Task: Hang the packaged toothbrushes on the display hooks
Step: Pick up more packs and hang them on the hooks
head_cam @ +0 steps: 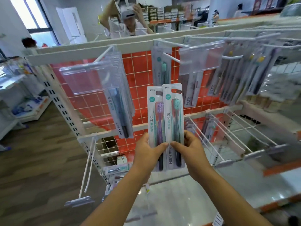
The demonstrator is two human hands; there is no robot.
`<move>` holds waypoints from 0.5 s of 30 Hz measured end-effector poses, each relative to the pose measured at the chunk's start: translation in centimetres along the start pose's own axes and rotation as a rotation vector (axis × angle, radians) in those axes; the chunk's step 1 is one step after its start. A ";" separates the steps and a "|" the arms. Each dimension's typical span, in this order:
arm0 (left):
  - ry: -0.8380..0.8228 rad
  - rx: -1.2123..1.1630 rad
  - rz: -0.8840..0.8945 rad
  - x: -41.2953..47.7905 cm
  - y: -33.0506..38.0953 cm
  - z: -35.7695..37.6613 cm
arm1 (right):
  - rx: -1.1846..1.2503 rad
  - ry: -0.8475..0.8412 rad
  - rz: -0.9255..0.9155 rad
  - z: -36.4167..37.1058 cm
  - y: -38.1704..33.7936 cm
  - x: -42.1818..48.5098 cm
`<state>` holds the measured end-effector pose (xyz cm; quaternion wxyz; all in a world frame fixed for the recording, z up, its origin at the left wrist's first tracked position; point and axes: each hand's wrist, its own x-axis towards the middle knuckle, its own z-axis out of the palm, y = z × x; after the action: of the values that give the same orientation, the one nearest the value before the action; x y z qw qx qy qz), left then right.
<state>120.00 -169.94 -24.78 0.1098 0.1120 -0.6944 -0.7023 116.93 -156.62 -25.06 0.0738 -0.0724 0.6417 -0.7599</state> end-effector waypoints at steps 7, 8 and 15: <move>-0.020 0.018 0.040 -0.5 1.2 2.2 | 0.058 0.011 -0.041 -2.2 -1.5 -0.8; -0.012 0.029 0.049 -0.4 1.2 2.7 | 0.064 0.010 -0.049 -2.8 -1.8 -0.8; -0.013 -0.016 0.030 -0.4 1.2 7.4 | 0.065 0.019 -0.036 -7.1 -2.9 -0.6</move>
<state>118.10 -162.79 -23.54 0.1164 0.0961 -0.6911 -0.7068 115.97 -149.21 -23.40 0.0563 -0.0740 0.6160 -0.7823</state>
